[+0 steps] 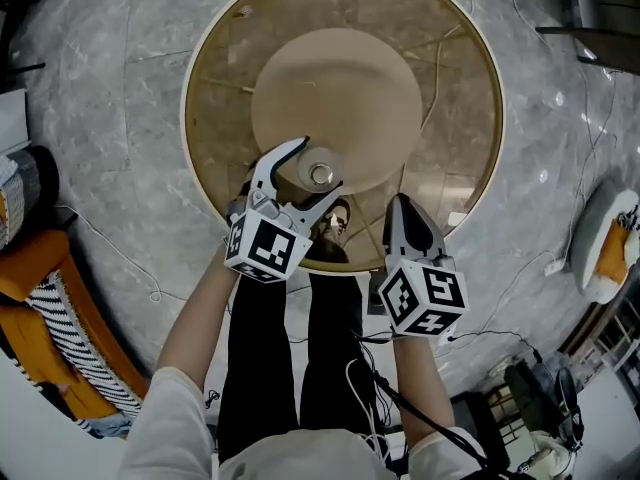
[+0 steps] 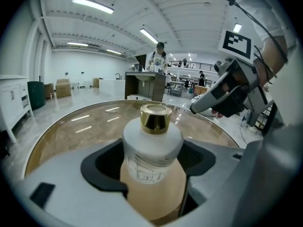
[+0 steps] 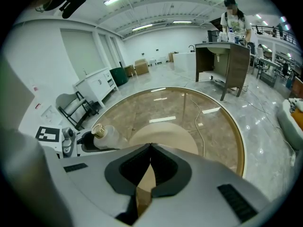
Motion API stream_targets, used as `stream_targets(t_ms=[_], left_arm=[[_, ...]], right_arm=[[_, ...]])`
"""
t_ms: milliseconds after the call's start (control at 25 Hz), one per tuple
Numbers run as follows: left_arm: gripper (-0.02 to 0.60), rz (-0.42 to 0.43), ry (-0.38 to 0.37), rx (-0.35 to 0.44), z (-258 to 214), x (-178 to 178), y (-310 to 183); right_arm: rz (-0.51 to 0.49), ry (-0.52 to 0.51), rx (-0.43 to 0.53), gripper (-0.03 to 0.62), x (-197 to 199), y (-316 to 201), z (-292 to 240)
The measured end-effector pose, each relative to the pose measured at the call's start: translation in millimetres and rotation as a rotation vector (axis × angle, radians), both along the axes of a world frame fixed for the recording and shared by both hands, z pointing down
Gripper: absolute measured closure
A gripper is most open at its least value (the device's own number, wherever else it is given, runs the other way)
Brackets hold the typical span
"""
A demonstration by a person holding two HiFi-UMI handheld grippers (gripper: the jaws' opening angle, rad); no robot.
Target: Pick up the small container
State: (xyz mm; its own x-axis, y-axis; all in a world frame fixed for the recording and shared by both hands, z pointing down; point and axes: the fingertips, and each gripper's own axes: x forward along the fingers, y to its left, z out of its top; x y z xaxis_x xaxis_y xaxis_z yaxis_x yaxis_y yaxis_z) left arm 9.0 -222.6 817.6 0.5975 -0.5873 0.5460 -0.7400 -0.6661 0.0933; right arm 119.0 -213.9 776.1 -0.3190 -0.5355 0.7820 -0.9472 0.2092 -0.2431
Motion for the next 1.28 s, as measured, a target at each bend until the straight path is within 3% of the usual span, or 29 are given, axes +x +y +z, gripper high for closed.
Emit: stream_targets(t_ms=[240,480,640,920,1280], left_arm=[[0.238,0.007,0.013,0.012,-1.4,4.6,-4.8],[0.242,0.026,-0.019,0.004,1.2,4.8,-5.5],[0.242,0.002,0.028,-0.025,-19.3,4.9,-1.9],[0.244,-0.091,0.109,-0.061,-124.6,-1.5,-4.1],[0.244,-0.217,0.084,-0.066,-280.6,-10.8,4.6]], right_arm=[[0.006,-0.005,-0.004,0.571,3.1,0.1,-0.1],[0.011,-0.006,-0.005,0.571,6.1,-0.6,0.1],[0.021,-0.012,0.004,0.571,6.8,-2.3,-12.6],[0.045,-0.04,0.086,0.571,1.1,-18.4,-82.9],[0.056,-0.084,0.234,0.571,0.5,-33.9,-228.1]])
